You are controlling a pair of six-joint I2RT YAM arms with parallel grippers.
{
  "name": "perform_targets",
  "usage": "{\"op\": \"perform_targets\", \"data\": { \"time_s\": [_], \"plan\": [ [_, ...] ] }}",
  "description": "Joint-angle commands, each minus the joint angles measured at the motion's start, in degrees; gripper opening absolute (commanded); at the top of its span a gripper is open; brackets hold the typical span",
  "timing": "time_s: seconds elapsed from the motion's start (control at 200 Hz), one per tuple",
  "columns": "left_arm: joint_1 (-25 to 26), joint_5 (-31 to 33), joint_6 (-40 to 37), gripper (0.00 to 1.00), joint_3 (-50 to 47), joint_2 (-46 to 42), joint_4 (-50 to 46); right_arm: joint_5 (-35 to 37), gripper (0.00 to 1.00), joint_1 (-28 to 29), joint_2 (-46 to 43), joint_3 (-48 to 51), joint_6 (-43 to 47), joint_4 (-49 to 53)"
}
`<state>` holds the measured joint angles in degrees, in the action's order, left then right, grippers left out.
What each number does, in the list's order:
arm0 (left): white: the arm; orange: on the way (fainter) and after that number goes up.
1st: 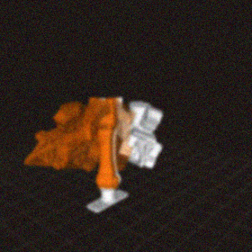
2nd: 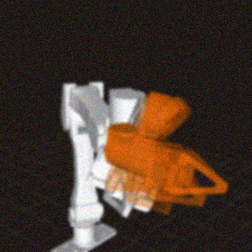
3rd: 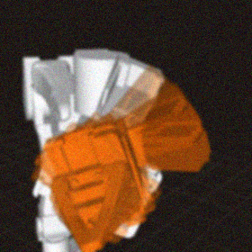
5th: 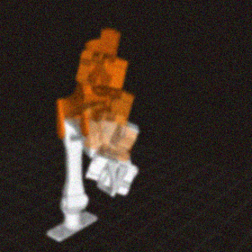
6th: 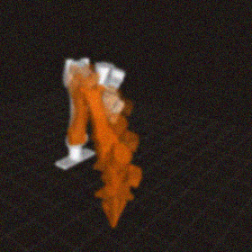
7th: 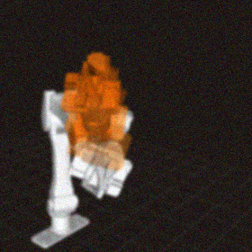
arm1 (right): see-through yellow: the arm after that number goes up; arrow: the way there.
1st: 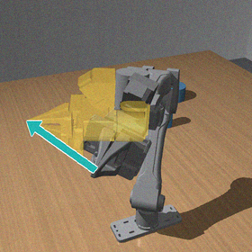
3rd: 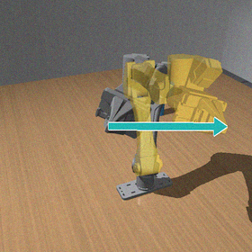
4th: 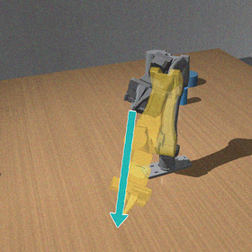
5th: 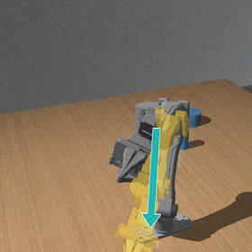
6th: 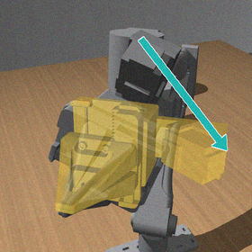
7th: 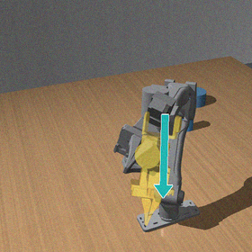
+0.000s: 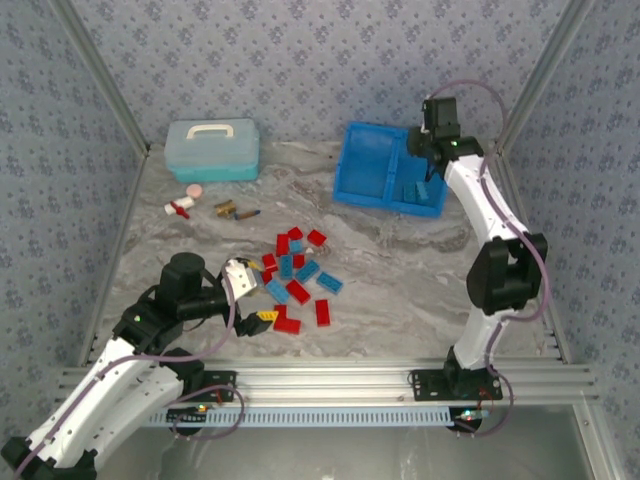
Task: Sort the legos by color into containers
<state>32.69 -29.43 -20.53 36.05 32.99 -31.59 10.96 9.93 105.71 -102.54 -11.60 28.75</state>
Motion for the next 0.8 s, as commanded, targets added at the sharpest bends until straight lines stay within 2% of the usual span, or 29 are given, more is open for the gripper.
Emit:
{"op": "perform_targets", "data": {
  "time_s": [0.0, 0.08, 0.29, 0.56, 0.655, 0.72, 0.794],
  "plan": [
    [0.3, 0.3, -0.6, 0.99, -0.5, -0.6, -0.2, 6.1, 0.31, 0.5, 6.8, -7.4, -4.0, 4.5],
    [0.4, 0.4, -0.6, 0.99, -0.6, -0.5, -0.1, 6.9, 0.31, 0.1, 11.0, -11.2, -3.5, 5.4],
    [0.4, 0.4, -0.4, 0.99, -0.9, -0.4, -0.1, 3.7, 0.31, -2.6, 20.2, -17.8, -4.8, 8.0],
    [0.4, 0.7, -0.4, 0.99, -0.8, -0.2, 0.0, 0.8, 0.34, -4.0, 30.7, -28.9, -1.4, 14.4],
    [0.4, 1.0, -0.3, 0.99, -0.7, -0.2, 0.0, 0.1, 0.40, -4.5, 32.2, -30.6, -2.0, 15.7],
    [0.3, 1.0, -0.2, 0.99, -0.8, -0.3, 0.0, 0.1, 0.50, -4.6, 32.2, -31.0, -2.5, 16.2],
    [0.4, 1.0, -0.2, 0.99, -0.8, -0.2, 0.1, -0.2, 0.56, -4.4, 31.5, -31.7, -2.5, 16.6]
  ]
}}
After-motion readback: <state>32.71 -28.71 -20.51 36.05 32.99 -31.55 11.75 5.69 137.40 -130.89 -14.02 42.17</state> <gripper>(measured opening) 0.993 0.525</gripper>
